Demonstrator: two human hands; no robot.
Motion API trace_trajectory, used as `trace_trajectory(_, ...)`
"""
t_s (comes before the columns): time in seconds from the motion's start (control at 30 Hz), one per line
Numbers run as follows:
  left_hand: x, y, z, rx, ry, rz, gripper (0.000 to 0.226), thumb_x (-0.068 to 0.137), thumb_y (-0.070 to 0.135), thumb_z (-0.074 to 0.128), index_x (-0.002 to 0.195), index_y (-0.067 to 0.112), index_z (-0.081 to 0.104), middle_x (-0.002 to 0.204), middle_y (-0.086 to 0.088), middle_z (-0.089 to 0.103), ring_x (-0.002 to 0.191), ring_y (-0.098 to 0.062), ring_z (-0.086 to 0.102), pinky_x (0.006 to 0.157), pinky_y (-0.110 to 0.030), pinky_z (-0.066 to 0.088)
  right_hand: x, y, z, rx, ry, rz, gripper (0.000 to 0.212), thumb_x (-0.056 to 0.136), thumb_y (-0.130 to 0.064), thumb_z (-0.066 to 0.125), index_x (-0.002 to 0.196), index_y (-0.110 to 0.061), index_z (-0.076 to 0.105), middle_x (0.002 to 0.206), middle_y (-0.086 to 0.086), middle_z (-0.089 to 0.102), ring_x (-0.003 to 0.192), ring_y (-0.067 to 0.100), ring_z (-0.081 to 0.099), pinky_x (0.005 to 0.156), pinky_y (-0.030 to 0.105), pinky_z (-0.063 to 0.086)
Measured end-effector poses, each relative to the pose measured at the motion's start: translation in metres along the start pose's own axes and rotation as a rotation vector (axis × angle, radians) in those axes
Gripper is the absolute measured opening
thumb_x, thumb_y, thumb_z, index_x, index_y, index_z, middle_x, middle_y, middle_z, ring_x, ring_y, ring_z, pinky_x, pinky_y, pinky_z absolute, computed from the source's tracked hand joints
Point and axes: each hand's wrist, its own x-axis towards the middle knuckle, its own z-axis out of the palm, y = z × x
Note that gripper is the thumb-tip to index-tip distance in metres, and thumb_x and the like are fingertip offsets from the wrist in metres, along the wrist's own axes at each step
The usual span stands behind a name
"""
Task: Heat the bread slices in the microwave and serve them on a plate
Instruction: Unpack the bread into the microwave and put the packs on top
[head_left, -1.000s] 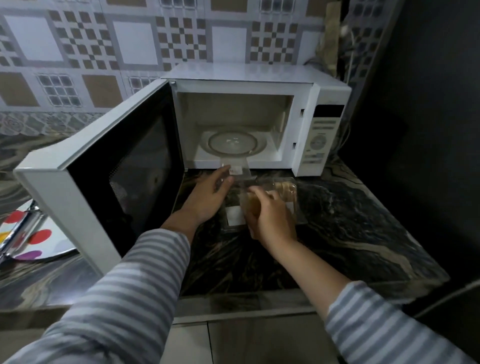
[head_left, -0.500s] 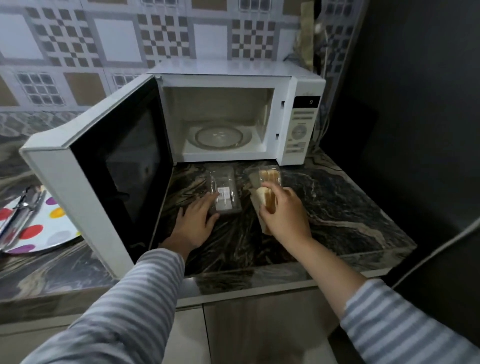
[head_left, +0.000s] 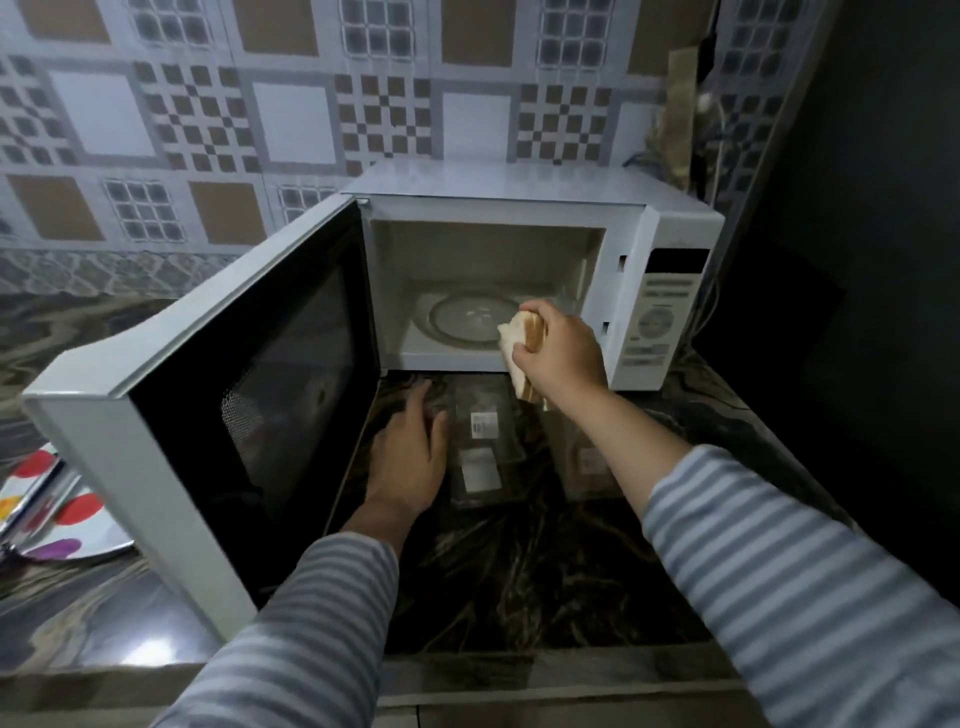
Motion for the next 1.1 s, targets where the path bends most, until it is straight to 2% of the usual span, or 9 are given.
trace_trajectory(0.13,0.026,-0.003,0.015,-0.116,0.086,-0.096,0.039,0.100,0.029,0.037,0.137,0.018,0.040,0.127,-0.007,0.059,0.115,-0.027,0.056,0.096,-0.043,0.046,0.056,0.000,0.017,0.023,-0.042,-0.013,0.041,0.085,-0.021,0.065,0.123,-0.028,0.054,0.116,0.005,0.060,0.102,0.025,0.058,0.075,0.028,0.044)
trace_trajectory(0.27,0.051,-0.037,0.036,-0.037,-0.069,-0.041,0.046,0.094,0.019,0.035,0.137,0.011,0.047,0.138,-0.012,0.052,0.128,-0.027,0.048,0.110,-0.039,0.036,0.110,0.008,0.044,0.033,-0.069,0.026,0.040,0.083,-0.024,0.067,0.120,-0.033,0.055,0.114,0.004,0.064,0.098,0.027,0.061,0.071,0.029,0.049)
trace_trajectory(0.33,0.056,-0.054,0.045,0.004,-0.147,-0.020,0.056,0.086,0.017,0.034,0.141,0.009,0.044,0.145,-0.013,0.045,0.136,-0.026,0.040,0.116,-0.033,0.026,0.132,0.013,0.061,-0.011,-0.100,0.042,0.044,0.082,-0.027,0.066,0.124,-0.033,0.053,0.118,0.007,0.062,0.103,0.030,0.060,0.079,0.034,0.051)
trace_trajectory(0.43,0.059,-0.065,0.054,0.125,-0.210,0.031,0.063,0.089,0.039,0.024,0.145,0.013,0.038,0.153,-0.007,0.033,0.143,-0.021,0.027,0.118,-0.031,0.017,0.161,0.018,0.085,-0.065,-0.152,0.071,0.046,0.086,-0.028,0.063,0.131,-0.026,0.053,0.126,0.009,0.060,0.112,0.033,0.058,0.087,0.033,0.046)
trace_trajectory(0.53,0.063,-0.067,0.060,0.290,-0.257,0.102,0.070,0.086,0.049,0.016,0.145,0.019,0.039,0.154,-0.002,0.032,0.144,-0.019,0.025,0.116,-0.045,0.021,0.181,0.020,0.106,-0.058,-0.182,0.089,0.035,0.092,-0.026,0.058,0.125,-0.016,0.058,0.124,0.013,0.061,0.113,0.034,0.058,0.085,0.034,0.046)
trace_trajectory(0.63,0.064,-0.069,0.060,0.360,-0.275,0.117,0.066,0.088,0.047,0.018,0.145,0.020,0.038,0.154,-0.002,0.032,0.144,-0.020,0.025,0.114,-0.046,0.023,0.194,0.020,0.125,-0.036,-0.223,0.025,0.038,0.092,-0.027,0.055,0.130,-0.024,0.052,0.125,0.009,0.059,0.113,0.033,0.058,0.077,0.029,0.041)
trace_trajectory(0.77,0.064,-0.068,0.057,0.375,-0.282,0.122,0.066,0.088,0.047,0.018,0.146,0.021,0.036,0.155,0.000,0.028,0.145,-0.018,0.022,0.114,-0.041,0.019,0.201,0.022,0.139,-0.021,-0.230,-0.052,0.042,0.087,-0.022,0.059,0.129,-0.022,0.052,0.126,0.012,0.060,0.112,0.035,0.058,0.089,0.034,0.047)
trace_trajectory(0.87,0.066,-0.066,0.057,0.387,-0.309,0.110,0.069,0.086,0.049,0.014,0.147,0.023,0.033,0.157,0.002,0.024,0.146,-0.015,0.018,0.115,-0.039,0.016,0.199,0.025,0.146,-0.040,-0.214,-0.115,0.042,0.088,-0.022,0.056,0.130,-0.020,0.051,0.126,0.014,0.059,0.114,0.035,0.056,0.092,0.035,0.044)
trace_trajectory(1.1,0.066,-0.066,0.056,0.380,-0.314,0.116,0.067,0.088,0.046,0.018,0.144,0.018,0.041,0.153,-0.004,0.034,0.143,-0.023,0.029,0.113,-0.040,0.022,0.198,0.028,0.146,-0.093,-0.264,-0.124,0.054,0.093,-0.030,0.054,0.144,-0.020,0.038,0.141,0.015,0.048,0.129,0.034,0.042,0.104,0.038,0.037)
